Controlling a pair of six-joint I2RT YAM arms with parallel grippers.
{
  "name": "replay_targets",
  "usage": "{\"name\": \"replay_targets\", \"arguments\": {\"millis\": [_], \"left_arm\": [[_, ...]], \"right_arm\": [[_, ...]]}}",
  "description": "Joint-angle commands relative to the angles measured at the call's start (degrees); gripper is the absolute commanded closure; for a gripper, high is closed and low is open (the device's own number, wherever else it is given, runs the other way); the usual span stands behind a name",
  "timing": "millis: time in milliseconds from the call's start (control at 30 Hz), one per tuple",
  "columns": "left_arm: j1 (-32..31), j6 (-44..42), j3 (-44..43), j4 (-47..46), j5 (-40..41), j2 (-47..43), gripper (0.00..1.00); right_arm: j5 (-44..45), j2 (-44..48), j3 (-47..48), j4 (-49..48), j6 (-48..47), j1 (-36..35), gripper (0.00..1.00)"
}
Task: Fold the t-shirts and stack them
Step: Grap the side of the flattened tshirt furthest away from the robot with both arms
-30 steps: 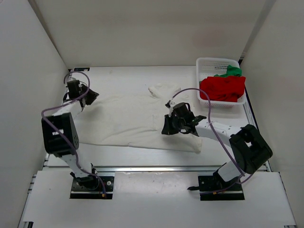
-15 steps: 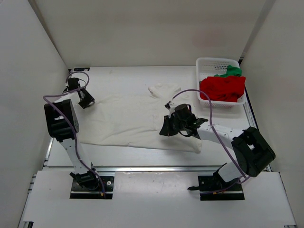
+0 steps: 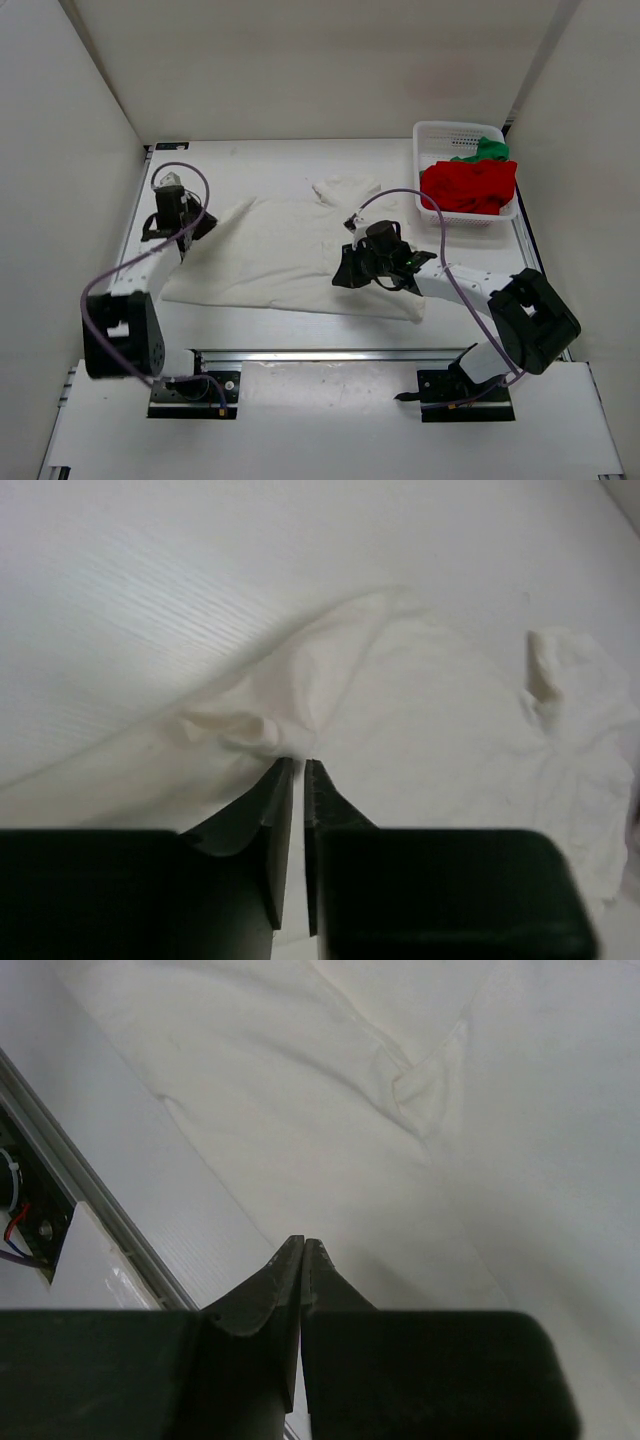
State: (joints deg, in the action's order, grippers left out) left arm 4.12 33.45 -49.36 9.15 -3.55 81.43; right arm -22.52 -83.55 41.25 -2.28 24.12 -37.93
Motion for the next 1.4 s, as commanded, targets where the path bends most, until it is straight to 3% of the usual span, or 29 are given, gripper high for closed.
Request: {"name": "replay_targets", "arguments": {"millis": [0,100,167,233,467,600,1067,1367], "left_arm": [[-3.5,1.1,8.6,-2.9,3.4,-9.2,0.76],[-6.0,2.4,14.8,-2.6,3.5,-13.3,0.64],[-4.3,3.3,16.1,-3.3,2.7,-14.8,0.44],[-0.5,4.2,15.0,-3.7,1.3,-14.8,0.39],[0.1,5.4,3.7,-4.0,1.4,-4.3,0.57],[3.3,7.4,3.5,-4.0,-2.2,4.2,0.68],[5.1,7.7,4.3,-8.6,2.5,11.6,0.59],[5.6,7.1,1.2,-9.8,3.4,15.1,0.62]], "right_arm": [[-0.3,-0.9,0.1,-2.9,-0.1,-0.6,1.0],[0.0,-0.9,0.3,-2.5,-0.1,-0.6,1.0],[0.2,-1.0,0.7,-2.4,-0.1,-0.5,0.99],[0.3,-1.1,1.0,-2.0,-0.1,-0.6,1.0],[1.3,-2.7,2.7,-0.9,-0.4,-2.2,1.0],[1.9,-1.2,2.6,-0.7,0.0,-1.8,1.0],[1.2,-0.9,1.3,-1.3,-0.4,-1.0,1.0],[1.1,-1.2,0.8,-1.6,-0.6,-0.7,1.0]]}}
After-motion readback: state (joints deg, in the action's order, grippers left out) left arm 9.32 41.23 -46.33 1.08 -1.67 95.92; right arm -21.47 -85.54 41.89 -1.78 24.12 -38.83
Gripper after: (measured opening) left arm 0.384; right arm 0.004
